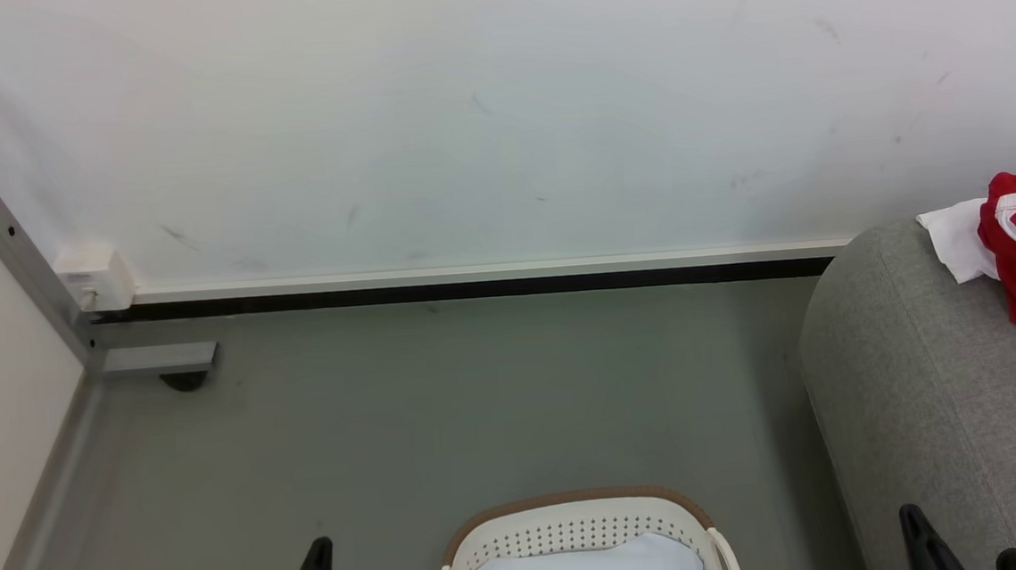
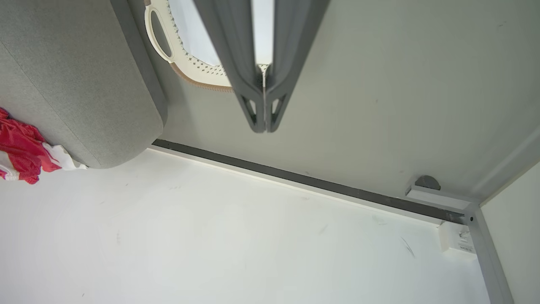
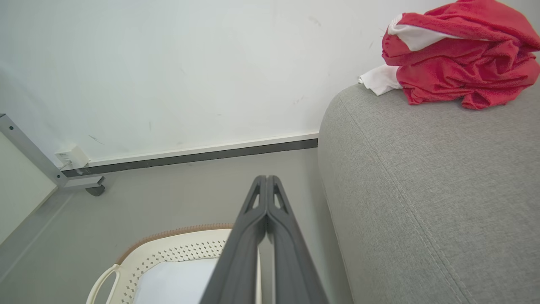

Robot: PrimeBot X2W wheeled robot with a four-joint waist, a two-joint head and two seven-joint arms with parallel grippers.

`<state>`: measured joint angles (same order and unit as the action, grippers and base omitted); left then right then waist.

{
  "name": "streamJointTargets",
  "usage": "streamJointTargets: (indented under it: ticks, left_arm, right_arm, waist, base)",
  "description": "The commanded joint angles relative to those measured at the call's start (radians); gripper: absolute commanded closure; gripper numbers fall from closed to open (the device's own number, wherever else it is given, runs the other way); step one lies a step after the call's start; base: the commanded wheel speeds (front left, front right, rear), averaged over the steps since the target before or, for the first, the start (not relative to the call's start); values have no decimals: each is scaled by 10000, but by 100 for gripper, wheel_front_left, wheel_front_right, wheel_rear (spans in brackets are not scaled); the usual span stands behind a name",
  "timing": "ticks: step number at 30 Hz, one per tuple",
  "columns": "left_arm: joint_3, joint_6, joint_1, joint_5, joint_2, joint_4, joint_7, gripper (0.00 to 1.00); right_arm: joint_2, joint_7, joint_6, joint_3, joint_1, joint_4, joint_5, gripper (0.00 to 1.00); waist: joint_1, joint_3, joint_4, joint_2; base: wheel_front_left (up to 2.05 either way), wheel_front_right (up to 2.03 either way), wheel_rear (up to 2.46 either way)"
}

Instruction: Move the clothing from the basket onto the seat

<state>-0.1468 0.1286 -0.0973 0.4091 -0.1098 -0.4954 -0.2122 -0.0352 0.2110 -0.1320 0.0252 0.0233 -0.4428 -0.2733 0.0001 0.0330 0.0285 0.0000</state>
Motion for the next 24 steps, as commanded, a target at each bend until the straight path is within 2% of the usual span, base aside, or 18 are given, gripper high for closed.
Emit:
streamJointTargets:
  ticks: [1,24]
  left_arm:
    - [154,3,-218,567,-23,279,98,100]
    - [895,10,-204,4032,162,975,1045,100]
  right_arm:
    - [-74,-103,2,57,271,282,-608,100]
    - [-112,-1025,7,289,459,846,-4468,100]
  waist:
    - [0,-7,-5,0]
    - [0,-79,-62,0]
  base:
    - [0,0,0]
    - [0,0,0]
